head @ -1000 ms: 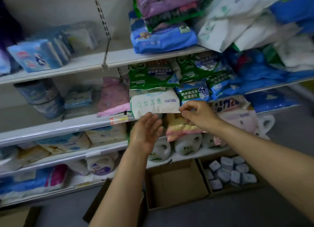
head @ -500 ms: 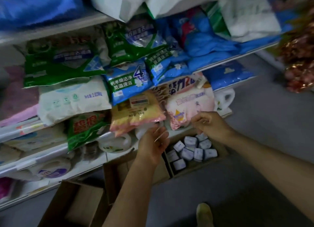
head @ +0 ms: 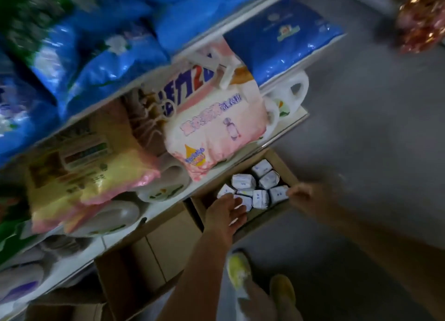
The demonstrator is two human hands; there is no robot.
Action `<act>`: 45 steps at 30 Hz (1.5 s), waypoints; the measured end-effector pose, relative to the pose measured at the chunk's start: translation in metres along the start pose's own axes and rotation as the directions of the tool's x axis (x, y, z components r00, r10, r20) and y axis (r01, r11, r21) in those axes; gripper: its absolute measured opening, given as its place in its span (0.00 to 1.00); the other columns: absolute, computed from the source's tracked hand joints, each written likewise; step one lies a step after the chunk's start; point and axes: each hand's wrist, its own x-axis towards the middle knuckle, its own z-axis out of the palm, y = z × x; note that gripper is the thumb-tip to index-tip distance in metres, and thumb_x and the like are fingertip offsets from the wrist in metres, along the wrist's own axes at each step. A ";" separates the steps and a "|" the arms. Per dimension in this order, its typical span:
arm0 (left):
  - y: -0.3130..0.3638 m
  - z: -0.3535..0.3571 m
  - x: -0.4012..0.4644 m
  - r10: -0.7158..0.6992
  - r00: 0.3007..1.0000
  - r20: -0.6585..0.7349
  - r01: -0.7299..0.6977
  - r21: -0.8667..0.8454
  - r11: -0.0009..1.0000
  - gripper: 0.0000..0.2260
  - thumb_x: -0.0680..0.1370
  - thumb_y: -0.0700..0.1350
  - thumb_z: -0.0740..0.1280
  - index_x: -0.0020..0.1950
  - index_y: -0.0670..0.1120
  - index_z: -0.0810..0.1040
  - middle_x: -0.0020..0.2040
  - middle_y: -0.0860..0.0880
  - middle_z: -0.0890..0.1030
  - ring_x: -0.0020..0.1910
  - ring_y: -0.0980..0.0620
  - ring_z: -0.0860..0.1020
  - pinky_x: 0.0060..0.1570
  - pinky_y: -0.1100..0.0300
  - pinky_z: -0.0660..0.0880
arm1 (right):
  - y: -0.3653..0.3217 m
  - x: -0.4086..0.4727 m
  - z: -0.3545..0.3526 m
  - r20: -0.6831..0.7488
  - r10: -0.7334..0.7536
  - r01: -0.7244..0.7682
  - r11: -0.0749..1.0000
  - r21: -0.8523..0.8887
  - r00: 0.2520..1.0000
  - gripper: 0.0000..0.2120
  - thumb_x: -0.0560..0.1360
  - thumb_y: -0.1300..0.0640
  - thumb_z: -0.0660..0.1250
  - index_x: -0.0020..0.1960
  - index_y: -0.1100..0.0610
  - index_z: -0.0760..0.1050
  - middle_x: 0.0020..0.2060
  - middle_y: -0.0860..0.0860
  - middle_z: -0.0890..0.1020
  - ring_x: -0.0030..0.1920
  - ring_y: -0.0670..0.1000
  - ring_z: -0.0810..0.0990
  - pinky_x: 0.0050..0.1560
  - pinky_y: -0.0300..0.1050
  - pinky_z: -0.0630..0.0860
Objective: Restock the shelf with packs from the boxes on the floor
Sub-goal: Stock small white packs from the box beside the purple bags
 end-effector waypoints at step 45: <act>-0.121 -0.014 0.479 0.410 0.496 0.765 -0.344 0.607 -0.716 0.30 0.53 0.43 0.81 0.51 0.41 0.77 0.44 0.43 0.81 0.42 0.42 0.80 0.47 0.51 0.77 | 0.269 0.289 0.197 -0.181 0.294 -0.345 0.764 -0.545 0.938 0.43 0.71 0.39 0.69 0.74 0.59 0.51 0.70 0.65 0.58 0.68 0.65 0.64 0.61 0.55 0.71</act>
